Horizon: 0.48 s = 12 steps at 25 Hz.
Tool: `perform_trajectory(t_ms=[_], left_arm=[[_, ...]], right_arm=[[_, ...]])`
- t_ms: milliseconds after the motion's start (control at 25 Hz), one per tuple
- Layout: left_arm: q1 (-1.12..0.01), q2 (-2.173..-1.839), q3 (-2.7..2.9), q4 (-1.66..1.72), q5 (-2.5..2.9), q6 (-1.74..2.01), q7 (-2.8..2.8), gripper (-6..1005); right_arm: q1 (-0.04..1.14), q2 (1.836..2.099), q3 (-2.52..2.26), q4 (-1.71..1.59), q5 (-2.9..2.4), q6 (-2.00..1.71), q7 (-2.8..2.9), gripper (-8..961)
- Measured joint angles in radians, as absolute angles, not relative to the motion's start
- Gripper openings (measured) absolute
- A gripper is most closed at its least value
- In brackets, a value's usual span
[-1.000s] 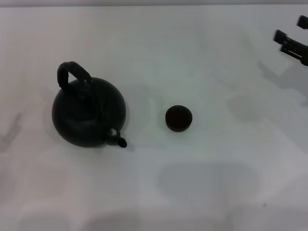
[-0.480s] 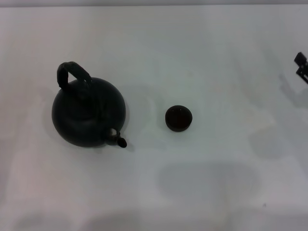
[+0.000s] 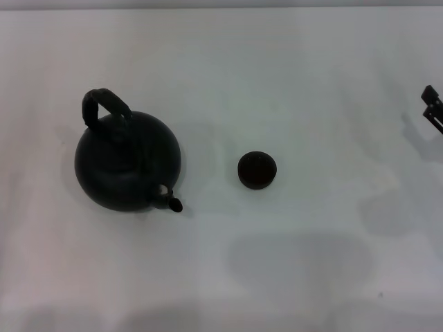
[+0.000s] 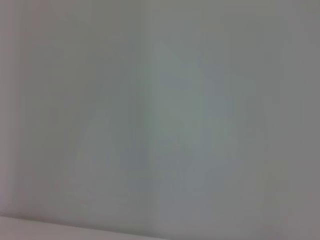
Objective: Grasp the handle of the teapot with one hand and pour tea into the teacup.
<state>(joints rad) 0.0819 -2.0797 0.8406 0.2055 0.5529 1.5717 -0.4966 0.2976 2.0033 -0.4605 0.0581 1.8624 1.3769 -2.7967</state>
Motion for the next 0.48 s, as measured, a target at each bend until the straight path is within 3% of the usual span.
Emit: perform_trajectory(t_ms=[480], left_arm=[[-0.043,-2.086,0.841,-0.036,0.524,1.654,-0.359,744]], right_arm=[[0.277,2.003,-0.389,0.048,1.873,1.345,-2.807,842]])
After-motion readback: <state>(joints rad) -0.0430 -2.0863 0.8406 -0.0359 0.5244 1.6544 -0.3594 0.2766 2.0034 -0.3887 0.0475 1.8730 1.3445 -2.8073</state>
